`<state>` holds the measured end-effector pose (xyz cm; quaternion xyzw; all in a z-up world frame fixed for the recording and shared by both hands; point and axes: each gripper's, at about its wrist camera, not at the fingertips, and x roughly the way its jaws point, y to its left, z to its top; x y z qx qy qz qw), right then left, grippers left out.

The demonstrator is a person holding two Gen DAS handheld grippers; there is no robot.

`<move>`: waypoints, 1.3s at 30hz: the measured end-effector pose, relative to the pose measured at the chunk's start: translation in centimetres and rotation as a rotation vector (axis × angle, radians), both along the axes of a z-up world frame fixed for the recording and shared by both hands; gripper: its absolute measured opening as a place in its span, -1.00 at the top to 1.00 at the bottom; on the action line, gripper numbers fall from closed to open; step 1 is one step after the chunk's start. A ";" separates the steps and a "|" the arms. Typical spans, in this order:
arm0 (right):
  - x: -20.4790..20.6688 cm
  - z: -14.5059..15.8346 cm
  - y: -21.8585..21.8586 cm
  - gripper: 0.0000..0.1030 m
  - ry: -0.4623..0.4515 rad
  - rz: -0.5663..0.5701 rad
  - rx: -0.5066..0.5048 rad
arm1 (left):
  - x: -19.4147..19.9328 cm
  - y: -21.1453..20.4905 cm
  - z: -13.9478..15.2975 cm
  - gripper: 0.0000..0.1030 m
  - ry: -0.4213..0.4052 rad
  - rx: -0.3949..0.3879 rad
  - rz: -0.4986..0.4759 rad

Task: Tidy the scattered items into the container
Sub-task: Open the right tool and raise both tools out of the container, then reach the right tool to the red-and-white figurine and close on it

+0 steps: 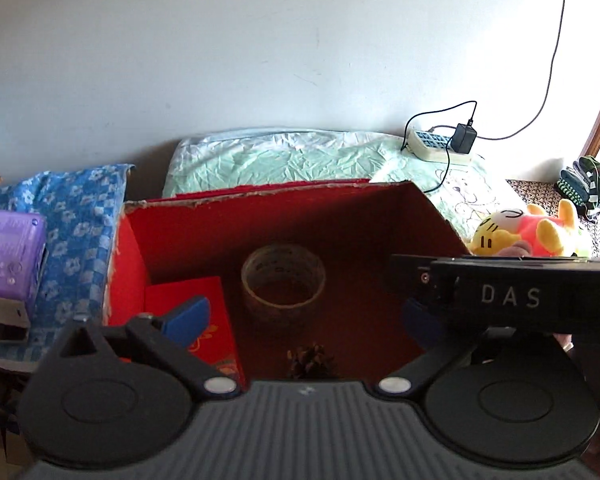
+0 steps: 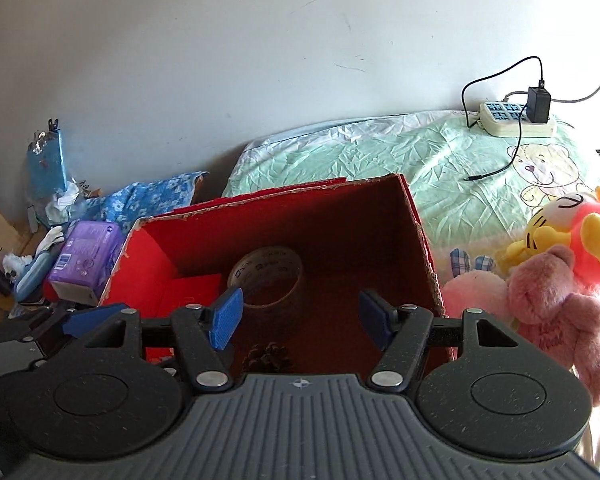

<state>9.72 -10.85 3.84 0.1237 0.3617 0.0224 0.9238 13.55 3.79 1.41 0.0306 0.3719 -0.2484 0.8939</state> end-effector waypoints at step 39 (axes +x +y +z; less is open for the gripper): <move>-5.1 -8.2 2.3 -0.14 0.249 0.357 0.018 | -10.1 -0.9 -10.2 -0.55 0.309 0.064 -0.150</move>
